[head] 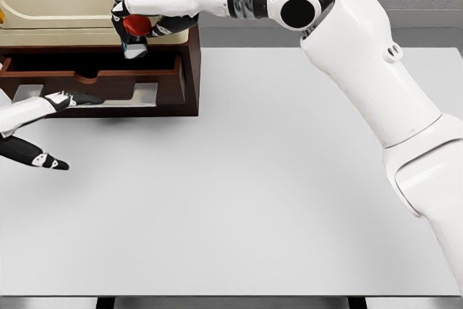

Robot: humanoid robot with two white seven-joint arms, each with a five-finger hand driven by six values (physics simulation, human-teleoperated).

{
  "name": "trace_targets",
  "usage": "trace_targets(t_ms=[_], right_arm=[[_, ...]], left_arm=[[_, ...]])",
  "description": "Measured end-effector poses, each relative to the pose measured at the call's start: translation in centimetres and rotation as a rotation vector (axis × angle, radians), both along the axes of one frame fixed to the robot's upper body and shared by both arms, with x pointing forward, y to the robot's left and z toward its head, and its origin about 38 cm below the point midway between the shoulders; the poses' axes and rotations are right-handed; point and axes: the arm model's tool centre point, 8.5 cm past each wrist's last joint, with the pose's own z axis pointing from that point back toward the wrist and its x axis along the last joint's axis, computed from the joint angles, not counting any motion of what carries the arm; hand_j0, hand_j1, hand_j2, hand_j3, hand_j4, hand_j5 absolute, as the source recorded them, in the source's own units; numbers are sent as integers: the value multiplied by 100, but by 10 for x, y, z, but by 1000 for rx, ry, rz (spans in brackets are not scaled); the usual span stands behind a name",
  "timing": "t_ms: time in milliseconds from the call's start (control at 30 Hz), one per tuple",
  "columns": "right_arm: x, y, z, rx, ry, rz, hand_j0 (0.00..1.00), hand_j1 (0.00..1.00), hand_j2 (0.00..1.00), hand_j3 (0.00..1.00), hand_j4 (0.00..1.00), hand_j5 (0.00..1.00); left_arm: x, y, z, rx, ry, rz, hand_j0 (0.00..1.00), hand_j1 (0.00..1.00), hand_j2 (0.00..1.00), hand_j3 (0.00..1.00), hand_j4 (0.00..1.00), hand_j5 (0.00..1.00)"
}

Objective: Open the cabinet drawer with left arm, and place a switch into the drawer with right arm

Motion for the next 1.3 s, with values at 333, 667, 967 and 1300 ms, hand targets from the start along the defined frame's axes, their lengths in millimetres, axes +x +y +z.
trace_targets(t_ms=[333, 667, 967, 1300], right_arm=[[-1, 0, 0, -5, -10, 0, 45, 45, 45, 45, 45, 45], [-1, -2, 2, -4, -15, -1, 45, 45, 45, 45, 45, 45], [-2, 0, 2, -10, -25, 0, 45, 45, 45, 45, 45, 45], [-5, 3, 5, -8, -39, 11, 45, 45, 45, 45, 45, 45]], left_arm=[[-6, 0, 10, 23, -7, -19, 100, 100, 100, 100, 100, 100], [2, -1, 10, -18, -20, -1, 100, 100, 100, 100, 100, 100], [7, -3, -3, -38, -4, 10, 100, 100, 100, 100, 100, 100], [4, 0, -9, -68, 22, 31, 100, 100, 100, 100, 100, 100]])
